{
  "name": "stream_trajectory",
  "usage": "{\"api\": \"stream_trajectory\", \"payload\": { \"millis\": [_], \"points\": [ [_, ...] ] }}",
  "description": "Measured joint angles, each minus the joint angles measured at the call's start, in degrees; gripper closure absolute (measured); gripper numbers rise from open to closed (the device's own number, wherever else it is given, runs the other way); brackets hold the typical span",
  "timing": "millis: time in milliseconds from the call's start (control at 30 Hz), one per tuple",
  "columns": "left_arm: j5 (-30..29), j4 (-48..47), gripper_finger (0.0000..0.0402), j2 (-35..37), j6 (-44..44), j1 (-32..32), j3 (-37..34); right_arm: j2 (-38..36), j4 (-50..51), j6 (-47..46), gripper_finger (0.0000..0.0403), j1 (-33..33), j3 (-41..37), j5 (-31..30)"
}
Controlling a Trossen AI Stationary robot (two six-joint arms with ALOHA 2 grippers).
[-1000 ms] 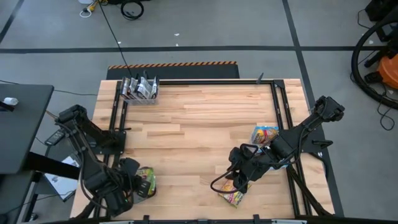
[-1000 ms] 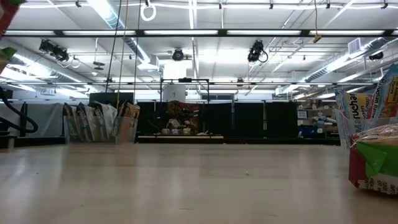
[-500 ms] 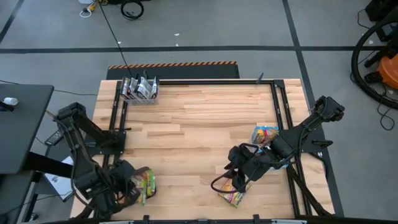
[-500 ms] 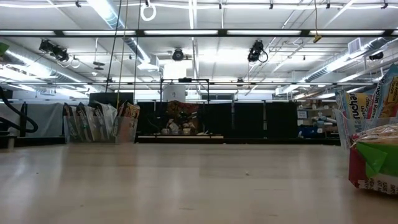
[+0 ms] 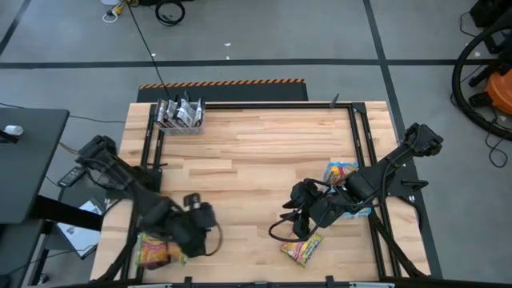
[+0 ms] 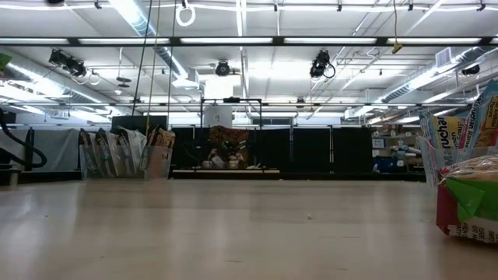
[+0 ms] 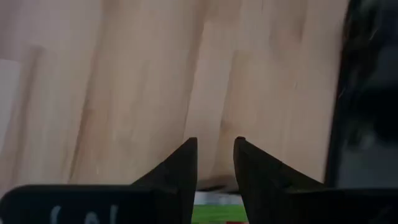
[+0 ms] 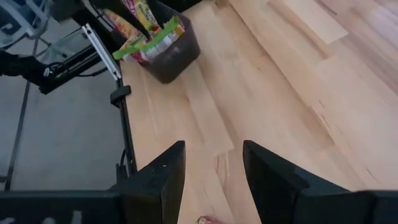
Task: Sort Maruchan noodles
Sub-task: Adjust the green noodle pack in the black bin
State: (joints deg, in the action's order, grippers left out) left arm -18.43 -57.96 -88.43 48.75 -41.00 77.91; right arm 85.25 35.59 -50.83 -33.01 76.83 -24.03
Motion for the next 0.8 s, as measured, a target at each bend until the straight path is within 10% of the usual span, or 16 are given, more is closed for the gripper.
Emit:
{"api": "stream_trajectory", "payload": {
  "millis": [267,800],
  "points": [
    [16.3,-6.9,0.0298,-7.1,-13.3,3.5,-0.1,5.0,-0.4,-1.2,0.0235,-2.0,-0.4,2.3],
    [31.4,-19.4,0.0301,-6.5,-3.7,-8.6,0.0,11.8,-1.7,-4.0,0.0235,-4.2,-0.5,8.6]
  ]
}}
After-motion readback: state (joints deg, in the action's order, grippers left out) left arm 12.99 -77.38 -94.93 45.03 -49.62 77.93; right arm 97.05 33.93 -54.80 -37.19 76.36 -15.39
